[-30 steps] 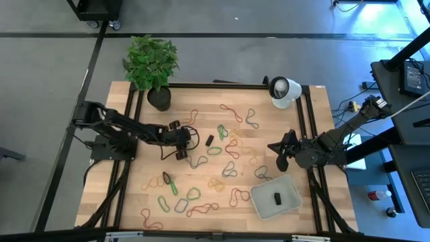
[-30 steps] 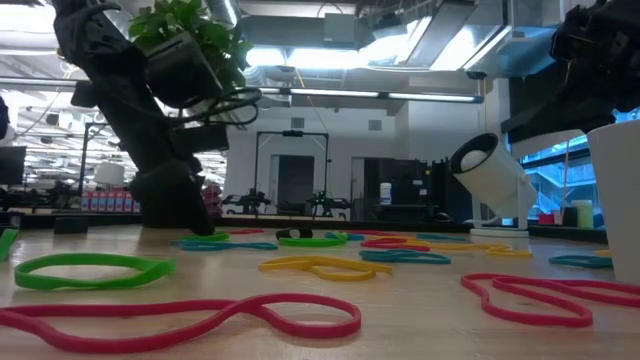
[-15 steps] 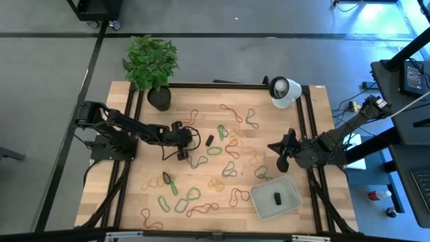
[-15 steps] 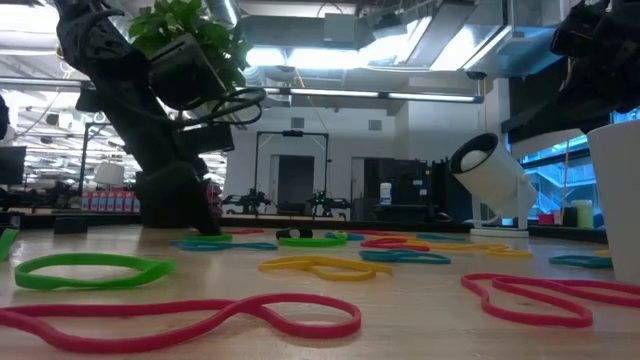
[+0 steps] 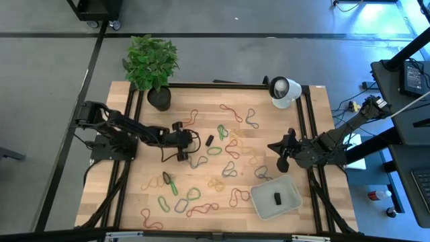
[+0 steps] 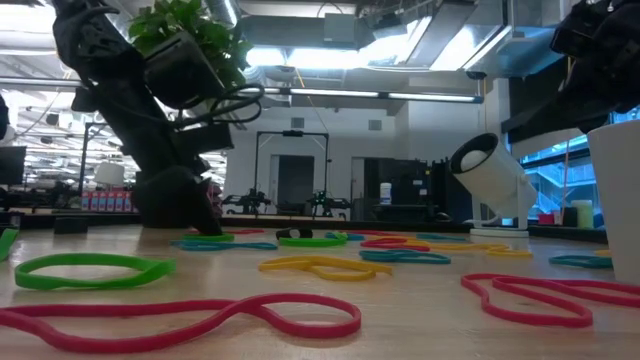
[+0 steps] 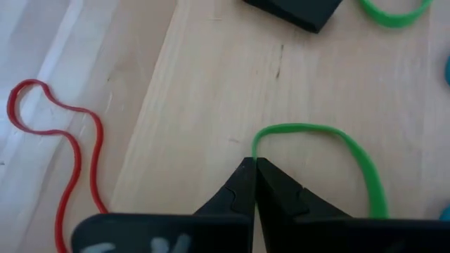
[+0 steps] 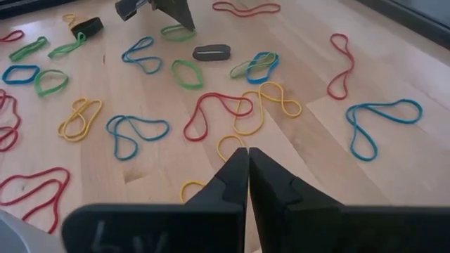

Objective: Pick and place rubber bands into bin
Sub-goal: Put the green rubber band into the white bin

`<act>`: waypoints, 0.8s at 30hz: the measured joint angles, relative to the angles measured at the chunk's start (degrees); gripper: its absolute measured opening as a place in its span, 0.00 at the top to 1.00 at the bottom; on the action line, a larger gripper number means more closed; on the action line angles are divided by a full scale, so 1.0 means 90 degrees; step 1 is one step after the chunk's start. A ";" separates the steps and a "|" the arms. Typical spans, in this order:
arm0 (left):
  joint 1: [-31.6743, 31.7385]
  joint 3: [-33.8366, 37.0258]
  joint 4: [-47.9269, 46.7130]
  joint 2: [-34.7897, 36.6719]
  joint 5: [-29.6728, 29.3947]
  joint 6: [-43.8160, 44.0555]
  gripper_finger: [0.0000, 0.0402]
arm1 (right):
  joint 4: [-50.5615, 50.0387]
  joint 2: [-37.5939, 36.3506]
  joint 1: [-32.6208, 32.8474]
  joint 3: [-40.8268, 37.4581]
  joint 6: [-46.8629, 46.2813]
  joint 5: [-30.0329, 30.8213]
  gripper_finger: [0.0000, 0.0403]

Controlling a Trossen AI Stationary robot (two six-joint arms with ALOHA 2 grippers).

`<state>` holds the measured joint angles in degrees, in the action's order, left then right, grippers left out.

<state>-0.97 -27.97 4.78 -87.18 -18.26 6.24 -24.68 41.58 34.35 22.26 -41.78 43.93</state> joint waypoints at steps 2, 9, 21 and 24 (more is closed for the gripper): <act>-0.0060 0.0000 0.0002 0.0000 -0.0007 0.0000 1.00 | 0.0057 0.0000 0.0002 0.0000 0.0002 0.0004 0.96; -0.0216 -0.0020 -0.0053 0.0014 -0.0038 0.0001 1.00 | 0.0152 0.0000 0.0000 0.0002 -0.0015 0.0011 0.96; -0.0311 -0.1393 -0.2034 0.0083 -0.0292 0.0056 1.00 | 0.0151 0.0002 0.0000 0.0002 -0.0309 0.0012 0.96; -0.0311 -0.1680 -0.2111 0.0083 -0.0307 -0.0147 1.00 | 0.0150 0.0002 0.0000 0.0002 -0.0325 0.0011 0.96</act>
<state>-3.77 -43.09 -14.23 -86.43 -21.02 4.92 -23.33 41.60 34.35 22.28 -44.71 44.03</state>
